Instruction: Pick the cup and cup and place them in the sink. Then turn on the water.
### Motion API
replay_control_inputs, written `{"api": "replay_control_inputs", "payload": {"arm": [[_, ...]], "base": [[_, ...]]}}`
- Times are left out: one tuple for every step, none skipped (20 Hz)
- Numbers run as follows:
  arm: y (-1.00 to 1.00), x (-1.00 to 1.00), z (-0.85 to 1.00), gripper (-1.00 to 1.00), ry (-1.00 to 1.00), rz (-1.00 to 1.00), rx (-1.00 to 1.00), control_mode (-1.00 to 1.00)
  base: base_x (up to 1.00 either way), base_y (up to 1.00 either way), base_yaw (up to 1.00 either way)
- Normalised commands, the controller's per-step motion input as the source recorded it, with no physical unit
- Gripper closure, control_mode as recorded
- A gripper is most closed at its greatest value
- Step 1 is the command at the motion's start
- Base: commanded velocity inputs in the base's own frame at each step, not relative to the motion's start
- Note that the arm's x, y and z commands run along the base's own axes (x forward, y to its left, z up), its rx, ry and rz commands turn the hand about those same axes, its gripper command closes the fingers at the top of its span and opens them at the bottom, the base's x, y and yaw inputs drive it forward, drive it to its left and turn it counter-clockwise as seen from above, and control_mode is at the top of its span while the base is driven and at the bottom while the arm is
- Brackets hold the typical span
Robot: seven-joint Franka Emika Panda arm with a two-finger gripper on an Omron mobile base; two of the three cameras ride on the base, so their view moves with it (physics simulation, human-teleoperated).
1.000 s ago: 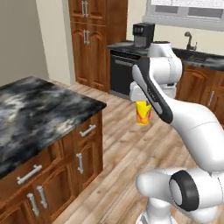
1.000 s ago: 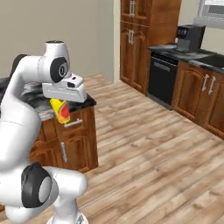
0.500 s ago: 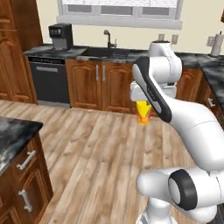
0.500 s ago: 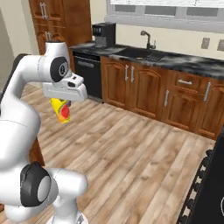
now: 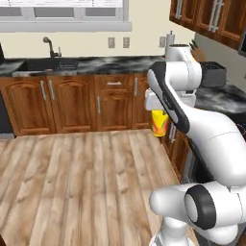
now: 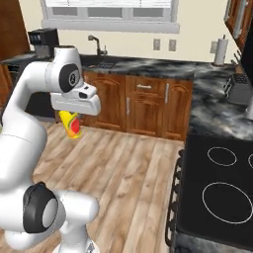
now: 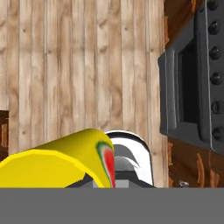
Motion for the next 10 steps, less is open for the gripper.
{"api": "replay_control_inputs", "payload": {"arm": [[0.0,0.0,0.0,1.0,0.0,0.0,0.0,1.0],[0.0,0.0,0.0,1.0,0.0,0.0,0.0,1.0],[0.0,0.0,0.0,1.0,0.0,0.0,0.0,1.0],[0.0,0.0,0.0,1.0,0.0,0.0,0.0,1.0],[0.0,0.0,0.0,1.0,0.0,0.0,0.0,1.0],[0.0,0.0,0.0,1.0,0.0,0.0,0.0,1.0],[0.0,0.0,0.0,1.0,0.0,0.0,0.0,1.0],[0.0,0.0,0.0,1.0,0.0,0.0,0.0,1.0],[0.0,0.0,0.0,1.0,0.0,0.0,0.0,1.0],[0.0,0.0,0.0,1.0,0.0,0.0,0.0,1.0]], "base": [[0.54,0.0,-0.43],[0.6,0.01,-0.4],[0.69,0.31,-0.31],[0.71,0.53,-0.24],[0.74,0.66,-0.21],[0.78,0.85,-0.18],[0.85,0.84,-0.15],[0.96,0.85,-0.12],[1.0,0.84,-0.12],[1.0,0.83,-0.13]]}}
